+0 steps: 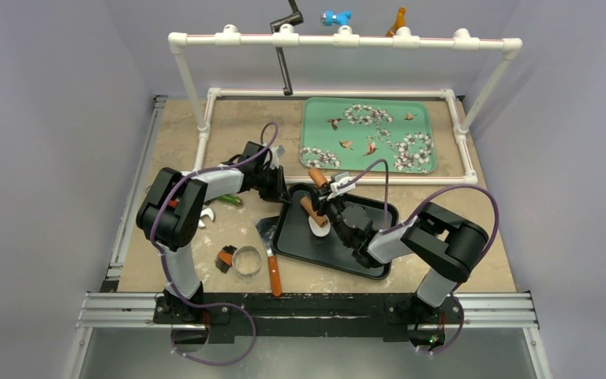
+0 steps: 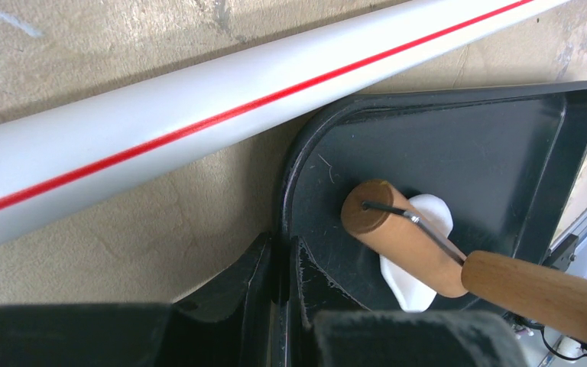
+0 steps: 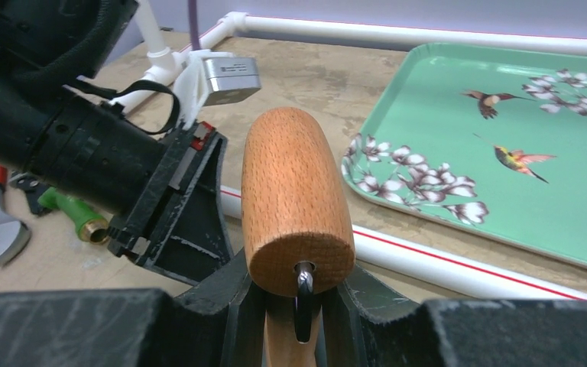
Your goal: Roll out the dumpling wrappers from the dough
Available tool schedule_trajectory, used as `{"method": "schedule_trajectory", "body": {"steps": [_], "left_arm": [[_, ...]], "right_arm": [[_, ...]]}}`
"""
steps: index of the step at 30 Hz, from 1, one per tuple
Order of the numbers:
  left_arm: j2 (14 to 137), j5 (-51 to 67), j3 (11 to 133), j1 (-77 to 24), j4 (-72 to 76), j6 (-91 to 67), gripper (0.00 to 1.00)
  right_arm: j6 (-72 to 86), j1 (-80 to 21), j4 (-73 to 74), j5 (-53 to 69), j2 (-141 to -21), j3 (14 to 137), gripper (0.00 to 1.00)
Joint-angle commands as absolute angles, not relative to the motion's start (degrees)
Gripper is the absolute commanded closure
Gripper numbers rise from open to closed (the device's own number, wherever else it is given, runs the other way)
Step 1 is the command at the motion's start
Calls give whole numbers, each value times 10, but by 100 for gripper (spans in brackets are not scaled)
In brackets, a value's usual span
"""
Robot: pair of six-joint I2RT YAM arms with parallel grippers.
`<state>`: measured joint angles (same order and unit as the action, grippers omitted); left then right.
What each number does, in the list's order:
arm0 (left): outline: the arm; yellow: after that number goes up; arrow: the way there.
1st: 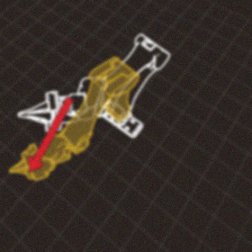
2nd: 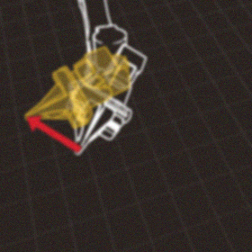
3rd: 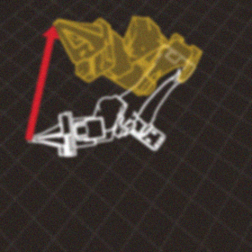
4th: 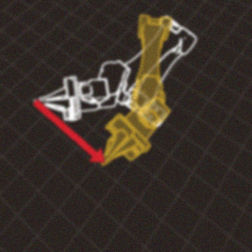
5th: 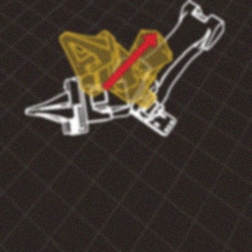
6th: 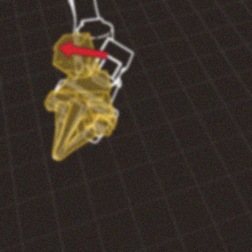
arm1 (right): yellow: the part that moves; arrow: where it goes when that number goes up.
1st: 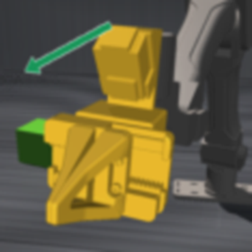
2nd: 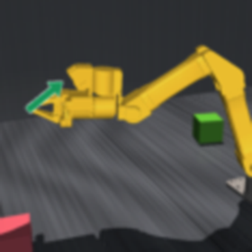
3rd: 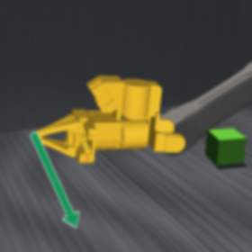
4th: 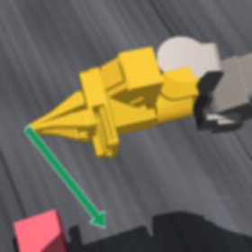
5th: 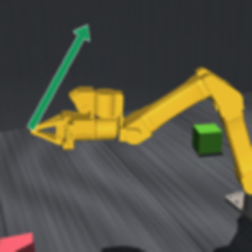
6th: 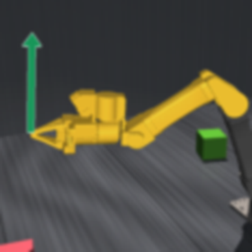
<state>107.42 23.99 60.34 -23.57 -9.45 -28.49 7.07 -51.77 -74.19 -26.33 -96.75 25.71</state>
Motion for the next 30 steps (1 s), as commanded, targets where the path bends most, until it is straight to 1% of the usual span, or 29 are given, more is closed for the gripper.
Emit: {"method": "schedule_trajectory", "body": {"steps": [1,4,6,13,16,19,22,26,27,28,29,30], "left_arm": [[1111,162,589,-221,-142,-278,100],[1112,163,590,-221,-141,-279,100],[1112,162,590,-221,-142,-279,100],[1111,161,589,-221,-142,-279,100],[1111,161,589,-221,-142,-279,100],[1110,160,588,-221,-142,-278,100],[1111,161,589,-220,-142,-279,100],[1111,162,590,-220,-144,-280,100],[1110,131,590,-220,-144,-280,100],[1110,159,589,-219,-144,-280,100],[1110,162,589,-219,-143,-281,100],[1111,164,590,-219,-143,-281,100]], "right_arm": [[73,-512,-698,-356,-948,230,100],[101,-512,-612,-427,-906,221,100],[115,-515,-566,-449,-894,215,100],[148,-566,-556,-537,-912,179,100],[201,-573,-517,-582,-911,162,100],[300,-592,-403,-623,-886,167,100],[421,-613,-235,-653,-877,206,100],[518,-615,-107,-668,-890,250,100],[524,-616,-87,-672,-889,259,100],[516,-618,-81,-674,-885,265,100],[484,-619,-119,-667,-878,263,100],[395,-620,-186,-650,-871,256,100]]}}
